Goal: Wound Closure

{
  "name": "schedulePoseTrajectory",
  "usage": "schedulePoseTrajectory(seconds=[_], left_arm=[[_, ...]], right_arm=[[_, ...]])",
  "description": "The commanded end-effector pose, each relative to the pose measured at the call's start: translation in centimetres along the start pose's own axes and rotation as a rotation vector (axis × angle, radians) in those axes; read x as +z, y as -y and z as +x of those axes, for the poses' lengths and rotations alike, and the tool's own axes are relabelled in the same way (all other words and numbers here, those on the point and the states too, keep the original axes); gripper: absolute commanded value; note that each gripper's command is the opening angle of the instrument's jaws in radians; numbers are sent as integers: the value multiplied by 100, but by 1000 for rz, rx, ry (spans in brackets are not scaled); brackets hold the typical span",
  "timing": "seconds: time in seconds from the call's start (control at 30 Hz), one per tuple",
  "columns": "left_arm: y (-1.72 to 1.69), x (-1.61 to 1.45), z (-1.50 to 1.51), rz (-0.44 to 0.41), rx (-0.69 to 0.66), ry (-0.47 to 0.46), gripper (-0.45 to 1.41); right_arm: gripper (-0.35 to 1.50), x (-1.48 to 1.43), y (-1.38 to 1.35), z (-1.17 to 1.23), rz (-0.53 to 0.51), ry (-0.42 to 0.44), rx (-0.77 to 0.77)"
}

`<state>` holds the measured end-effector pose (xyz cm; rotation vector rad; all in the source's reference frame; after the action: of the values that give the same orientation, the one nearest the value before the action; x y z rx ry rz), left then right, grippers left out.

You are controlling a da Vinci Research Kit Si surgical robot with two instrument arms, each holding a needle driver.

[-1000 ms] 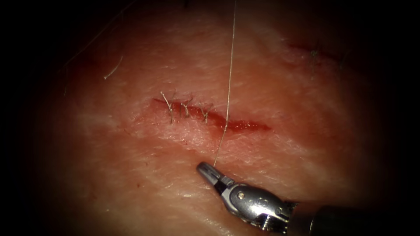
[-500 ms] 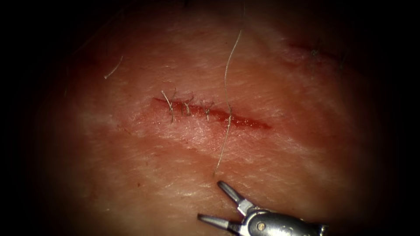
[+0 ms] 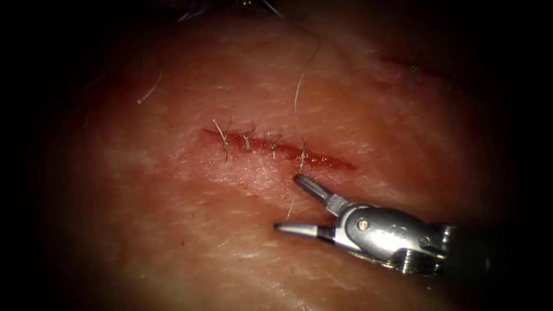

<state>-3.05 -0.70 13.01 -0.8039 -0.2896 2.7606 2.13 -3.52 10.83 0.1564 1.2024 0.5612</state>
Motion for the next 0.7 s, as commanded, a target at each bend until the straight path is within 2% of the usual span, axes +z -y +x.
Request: schedulePoseTrajectory(seconds=[0.03, 0.2, 0.37, 0.57, 0.7], left_arm=[[-5, 3, 1, 3, 4, -2, -45], [-40, -7, -8, 8, 17, 0, -45], [-71, -1, -17, 2, 24, -8, -45], [-103, 16, -31, -14, 38, -25, -45], [-118, 28, -42, -15, 33, -27, -45]], right_arm=[[107, 24, -21, -10, -9, -4, -12], [98, 60, -59, -19, -6, -15, -21], [95, 92, -85, -21, -18, -28, -44], [91, 104, -105, -24, -44, -65, -50], [86, 99, -110, -17, -23, -151, -34]])
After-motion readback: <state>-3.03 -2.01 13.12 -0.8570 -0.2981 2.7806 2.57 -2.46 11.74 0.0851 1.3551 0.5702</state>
